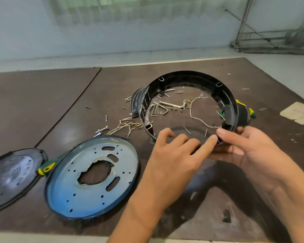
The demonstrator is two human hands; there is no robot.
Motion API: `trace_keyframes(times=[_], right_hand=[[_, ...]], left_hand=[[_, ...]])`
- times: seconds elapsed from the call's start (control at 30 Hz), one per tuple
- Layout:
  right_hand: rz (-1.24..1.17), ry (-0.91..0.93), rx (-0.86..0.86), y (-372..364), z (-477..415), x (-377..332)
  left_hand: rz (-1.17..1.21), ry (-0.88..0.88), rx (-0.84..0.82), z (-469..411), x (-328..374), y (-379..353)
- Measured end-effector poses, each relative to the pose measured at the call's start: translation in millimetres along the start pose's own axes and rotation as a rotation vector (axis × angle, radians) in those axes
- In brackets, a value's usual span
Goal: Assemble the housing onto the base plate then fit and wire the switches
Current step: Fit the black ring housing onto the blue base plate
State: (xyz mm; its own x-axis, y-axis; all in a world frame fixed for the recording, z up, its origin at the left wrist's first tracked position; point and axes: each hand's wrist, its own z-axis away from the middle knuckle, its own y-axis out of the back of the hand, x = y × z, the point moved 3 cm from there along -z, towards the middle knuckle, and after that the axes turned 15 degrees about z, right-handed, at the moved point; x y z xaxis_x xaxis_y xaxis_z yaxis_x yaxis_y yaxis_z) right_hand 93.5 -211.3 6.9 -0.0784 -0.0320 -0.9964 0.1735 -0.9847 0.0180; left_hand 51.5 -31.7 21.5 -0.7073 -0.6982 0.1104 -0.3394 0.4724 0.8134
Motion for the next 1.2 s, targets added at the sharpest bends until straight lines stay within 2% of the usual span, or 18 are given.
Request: trace_keyframes(times=[0.1,0.2,0.27,0.37,0.43,0.5,0.67,0.73,0.8,0.93,1.03,1.13,1.2], right_hand=[[-0.047,-0.013,0.069,5.7,-5.0,4.4],[-0.085,0.021,0.139,14.3,-7.8,2.9],[-0.095,0.041,0.172,19.4,-8.8,0.6],[-0.113,0.056,0.196,24.7,-9.7,-0.9],[-0.116,0.065,0.189,25.6,-10.3,-0.1],[-0.111,0.065,0.182,25.3,-11.3,1.7],[-0.092,0.068,0.162,22.3,-12.9,5.3],[-0.077,0.081,0.15,21.6,-11.7,4.4],[-0.069,0.093,0.148,22.0,-10.3,3.0],[-0.107,0.102,0.147,24.9,-8.3,1.4],[-0.15,0.112,0.151,28.3,-7.2,-1.4],[-0.208,0.112,0.146,31.1,-6.6,-3.2],[-0.242,0.106,0.137,30.5,-6.7,-4.0]], left_hand=[[0.06,0.088,0.125,-0.6,-9.2,6.3],[0.074,0.364,0.155,4.4,-26.7,19.3],[0.005,0.628,-0.013,15.3,-39.6,19.9],[-0.115,1.013,-0.401,44.8,-57.9,9.6],[-0.13,1.081,-0.579,59.2,-65.1,6.6],[-0.145,1.018,-0.609,63.3,-67.6,6.0],[-0.13,0.954,-0.426,52.5,-59.3,14.5],[-0.127,0.903,-0.275,44.5,-54.2,24.9],[-0.055,0.853,-0.055,37.2,-52.6,38.9],[0.383,0.68,0.308,29.2,-58.2,64.2],[0.863,0.606,0.52,27.2,-61.6,81.9],[1.292,0.665,0.661,31.3,-71.5,80.3],[1.478,0.745,0.759,33.5,-79.4,72.3]])
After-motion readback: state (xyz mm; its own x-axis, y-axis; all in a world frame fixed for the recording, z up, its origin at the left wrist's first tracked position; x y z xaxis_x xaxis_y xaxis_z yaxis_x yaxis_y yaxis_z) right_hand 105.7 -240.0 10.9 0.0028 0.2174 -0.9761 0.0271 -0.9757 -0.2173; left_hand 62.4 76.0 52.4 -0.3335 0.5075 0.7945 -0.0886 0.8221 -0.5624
